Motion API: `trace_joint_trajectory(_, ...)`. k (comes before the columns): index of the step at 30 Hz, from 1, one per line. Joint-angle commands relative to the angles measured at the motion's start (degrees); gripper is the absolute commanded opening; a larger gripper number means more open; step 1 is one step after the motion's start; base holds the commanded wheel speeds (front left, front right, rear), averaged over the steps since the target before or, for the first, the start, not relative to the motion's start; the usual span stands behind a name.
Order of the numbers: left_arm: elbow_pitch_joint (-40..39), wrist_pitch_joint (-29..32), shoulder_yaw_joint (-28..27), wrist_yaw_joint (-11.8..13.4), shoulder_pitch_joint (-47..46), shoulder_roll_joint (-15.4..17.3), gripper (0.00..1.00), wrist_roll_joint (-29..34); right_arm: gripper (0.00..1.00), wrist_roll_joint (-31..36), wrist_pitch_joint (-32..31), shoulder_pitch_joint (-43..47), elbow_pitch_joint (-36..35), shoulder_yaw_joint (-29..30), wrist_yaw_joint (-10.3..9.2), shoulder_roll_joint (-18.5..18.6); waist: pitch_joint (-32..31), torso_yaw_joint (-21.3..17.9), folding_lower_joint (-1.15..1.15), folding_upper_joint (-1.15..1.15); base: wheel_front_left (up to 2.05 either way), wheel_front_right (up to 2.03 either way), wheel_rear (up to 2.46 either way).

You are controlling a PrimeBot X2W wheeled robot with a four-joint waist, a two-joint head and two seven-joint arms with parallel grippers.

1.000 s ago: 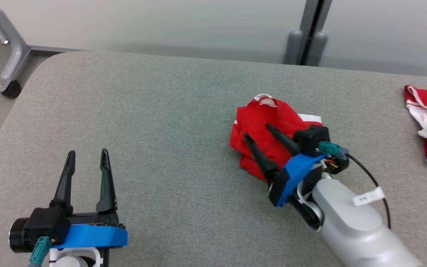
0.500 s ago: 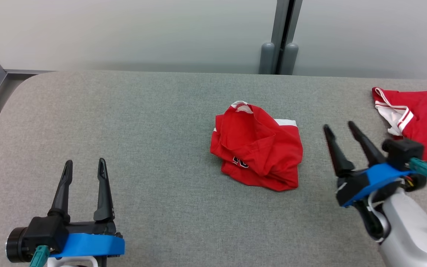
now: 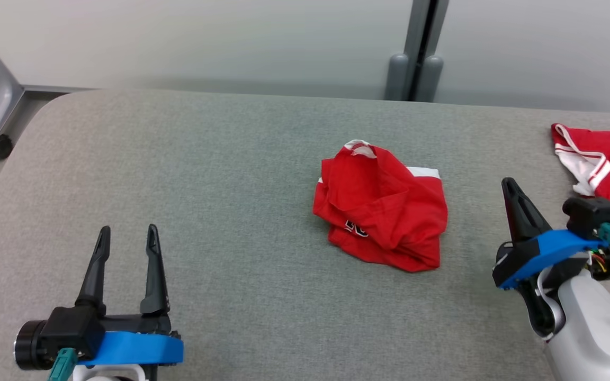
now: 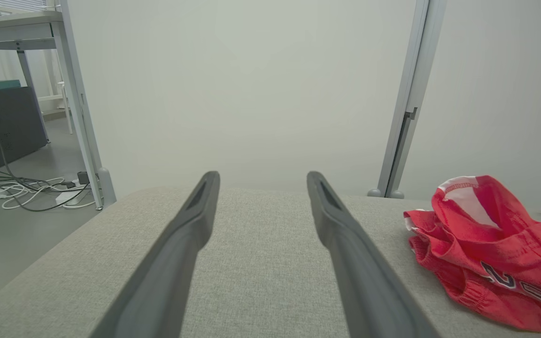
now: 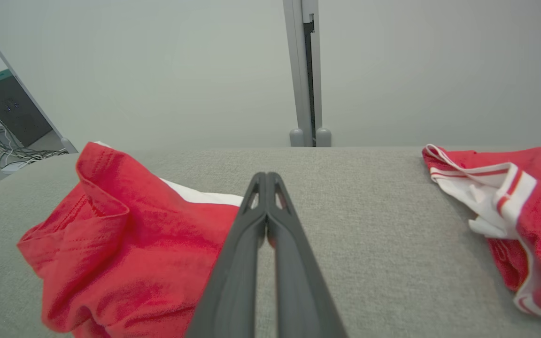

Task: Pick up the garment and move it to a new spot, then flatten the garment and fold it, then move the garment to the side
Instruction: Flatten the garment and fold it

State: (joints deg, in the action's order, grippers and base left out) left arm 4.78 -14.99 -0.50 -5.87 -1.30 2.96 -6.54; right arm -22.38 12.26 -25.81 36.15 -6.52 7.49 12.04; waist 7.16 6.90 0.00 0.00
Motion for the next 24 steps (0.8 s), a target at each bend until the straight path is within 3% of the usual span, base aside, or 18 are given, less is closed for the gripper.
trace_joint_trajectory(1,-0.2,-0.3,0.5,-0.1,-1.0,-0.1,1.0,0.0,0.0,1.1,0.0,-1.8,1.4,0.4,0.01,-0.5,0.8,0.9,0.0,0.0,0.0,0.0,0.0)
trace_joint_trajectory(12,0.3,-0.3,1.7,0.1,-3.8,-0.1,1.0,-0.8,0.0,4.2,1.1,-9.3,13.2,0.9,0.01,-4.7,4.1,5.1,0.0,0.0,0.0,0.0,0.0)
trace_joint_trajectory(24,0.5,-0.3,2.2,0.5,-4.5,-0.1,1.0,-1.4,0.0,2.4,2.8,-12.2,17.7,-7.0,0.01,-8.9,5.1,7.2,0.0,0.0,0.0,0.0,0.0)
